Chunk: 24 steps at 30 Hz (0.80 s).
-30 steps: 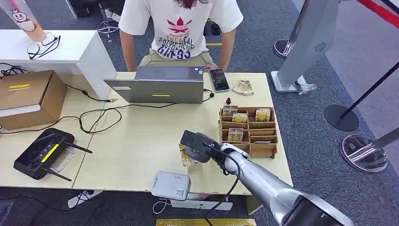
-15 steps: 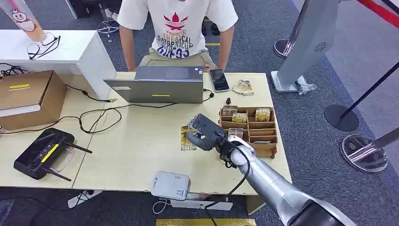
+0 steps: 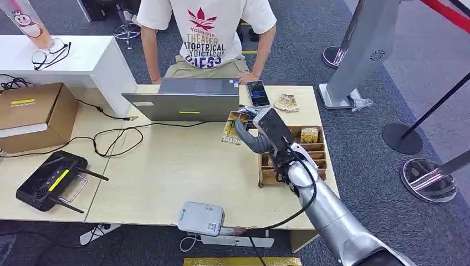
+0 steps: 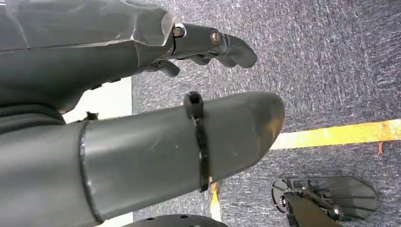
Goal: Pass the card to the sensor for recognition and then transmit it.
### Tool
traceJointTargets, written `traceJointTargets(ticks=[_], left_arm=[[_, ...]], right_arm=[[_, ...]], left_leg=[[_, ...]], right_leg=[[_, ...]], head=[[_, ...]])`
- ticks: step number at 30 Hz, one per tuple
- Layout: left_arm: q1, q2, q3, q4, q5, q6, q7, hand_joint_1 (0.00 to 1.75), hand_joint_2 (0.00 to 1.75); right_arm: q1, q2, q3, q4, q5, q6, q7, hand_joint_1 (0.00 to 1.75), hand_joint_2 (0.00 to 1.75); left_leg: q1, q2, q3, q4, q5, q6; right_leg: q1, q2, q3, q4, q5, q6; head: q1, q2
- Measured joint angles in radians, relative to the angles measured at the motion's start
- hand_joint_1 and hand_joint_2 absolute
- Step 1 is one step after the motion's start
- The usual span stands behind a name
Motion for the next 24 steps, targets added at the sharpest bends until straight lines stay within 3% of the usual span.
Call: traceJointTargets(ticks=[6,14,19,24], left_arm=[[-0.001,0.0,0.0,0.0,0.0,0.001,0.0,0.0,0.0],[-0.007,-0.005,0.0,0.0,-0.014,0.002,0.006,0.0,0.0],[-0.017,-0.01,-0.001,0.0,-0.029,0.0,0.017,0.0,0.0],[-0.028,-0.01,-0.003,0.0,-0.039,-0.003,0.022,0.0,0.0]], right_arm=[[0.003,0.0,-0.044,-0.074,0.102,-0.101,-0.014,1.75,1.75],[-0.038,0.016,-0.085,-0.122,0.346,-0.389,-0.024,1.75,1.75],[-0.093,0.03,-0.092,-0.077,0.502,-0.558,-0.04,1.75,1.75],[-0.161,0.051,-0.093,0.018,0.579,-0.647,-0.053,1.75,1.75]], left_leg=[[0.0,0.0,0.0,0.0,0.0,0.0],[0.0,0.0,0.0,0.0,0.0,0.0],[0.0,0.0,0.0,0.0,0.0,0.0],[0.0,0.0,0.0,0.0,0.0,0.0]], right_leg=[[0.0,0.0,0.0,0.0,0.0,0.0],[0.0,0.0,0.0,0.0,0.0,0.0],[0.0,0.0,0.0,0.0,0.0,0.0],[0.0,0.0,0.0,0.001,0.0,0.0]], head=[[0.0,0.0],[0.0,0.0],[0.0,0.0],[0.0,0.0]])
